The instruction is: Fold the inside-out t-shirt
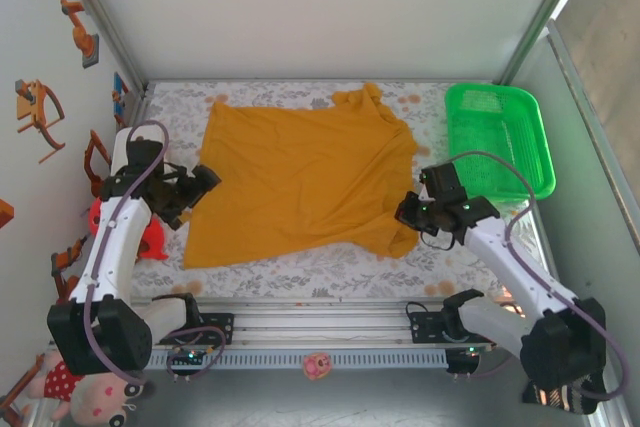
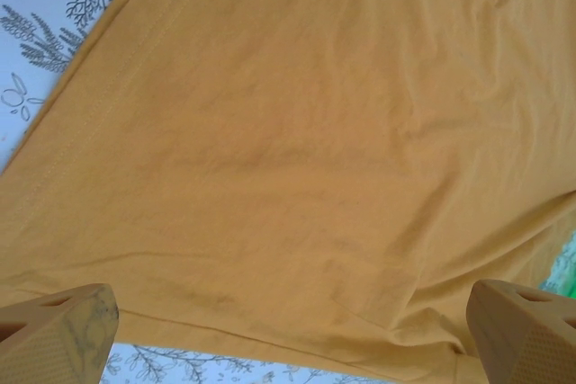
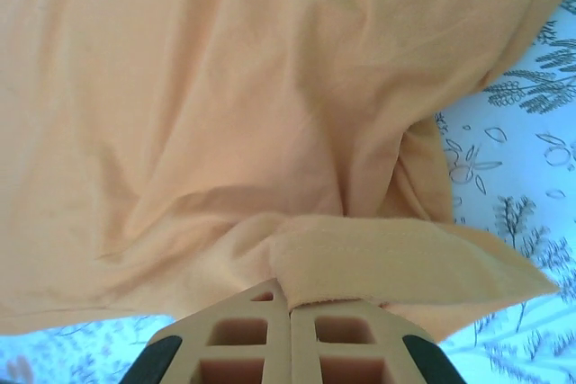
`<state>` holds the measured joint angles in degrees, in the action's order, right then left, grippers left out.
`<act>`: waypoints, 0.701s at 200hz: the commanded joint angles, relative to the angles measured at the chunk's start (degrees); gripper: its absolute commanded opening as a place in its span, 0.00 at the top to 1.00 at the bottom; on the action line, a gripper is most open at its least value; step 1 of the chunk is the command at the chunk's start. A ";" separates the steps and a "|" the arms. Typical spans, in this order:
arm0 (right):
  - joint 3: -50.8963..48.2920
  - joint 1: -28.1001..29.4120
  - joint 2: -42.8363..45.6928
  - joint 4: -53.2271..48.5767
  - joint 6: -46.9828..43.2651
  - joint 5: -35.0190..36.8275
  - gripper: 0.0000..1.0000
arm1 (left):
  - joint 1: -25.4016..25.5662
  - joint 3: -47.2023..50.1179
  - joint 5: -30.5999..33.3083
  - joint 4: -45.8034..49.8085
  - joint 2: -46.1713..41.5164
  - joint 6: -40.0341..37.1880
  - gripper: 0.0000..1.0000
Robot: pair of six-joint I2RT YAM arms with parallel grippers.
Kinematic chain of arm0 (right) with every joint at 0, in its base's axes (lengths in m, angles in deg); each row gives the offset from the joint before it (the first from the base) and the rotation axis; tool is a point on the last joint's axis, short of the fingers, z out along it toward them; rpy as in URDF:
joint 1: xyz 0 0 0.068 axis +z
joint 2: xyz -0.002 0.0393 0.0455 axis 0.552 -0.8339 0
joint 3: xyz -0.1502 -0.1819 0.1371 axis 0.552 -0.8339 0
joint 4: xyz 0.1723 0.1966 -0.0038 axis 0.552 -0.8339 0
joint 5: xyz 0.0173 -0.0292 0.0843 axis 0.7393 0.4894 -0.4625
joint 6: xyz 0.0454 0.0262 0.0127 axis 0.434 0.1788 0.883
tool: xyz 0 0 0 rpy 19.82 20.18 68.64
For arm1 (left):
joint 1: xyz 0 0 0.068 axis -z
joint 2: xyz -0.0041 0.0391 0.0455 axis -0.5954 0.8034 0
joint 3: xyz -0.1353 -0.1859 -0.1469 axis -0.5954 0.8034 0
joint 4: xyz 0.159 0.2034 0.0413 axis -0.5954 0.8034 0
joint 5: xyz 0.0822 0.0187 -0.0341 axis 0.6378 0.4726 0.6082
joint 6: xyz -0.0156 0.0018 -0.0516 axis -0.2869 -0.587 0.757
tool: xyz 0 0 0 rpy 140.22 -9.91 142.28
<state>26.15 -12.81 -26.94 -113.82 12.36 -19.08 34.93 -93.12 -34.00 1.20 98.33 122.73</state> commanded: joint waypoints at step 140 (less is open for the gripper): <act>-12.22 -0.16 11.10 -5.41 4.39 -6.54 0.60 | -0.92 5.67 7.11 8.16 -3.49 0.75 0.03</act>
<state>13.91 -12.86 -16.47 -125.91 16.53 -24.02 34.32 -88.46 -27.33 8.19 94.36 122.79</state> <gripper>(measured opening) 0.321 0.969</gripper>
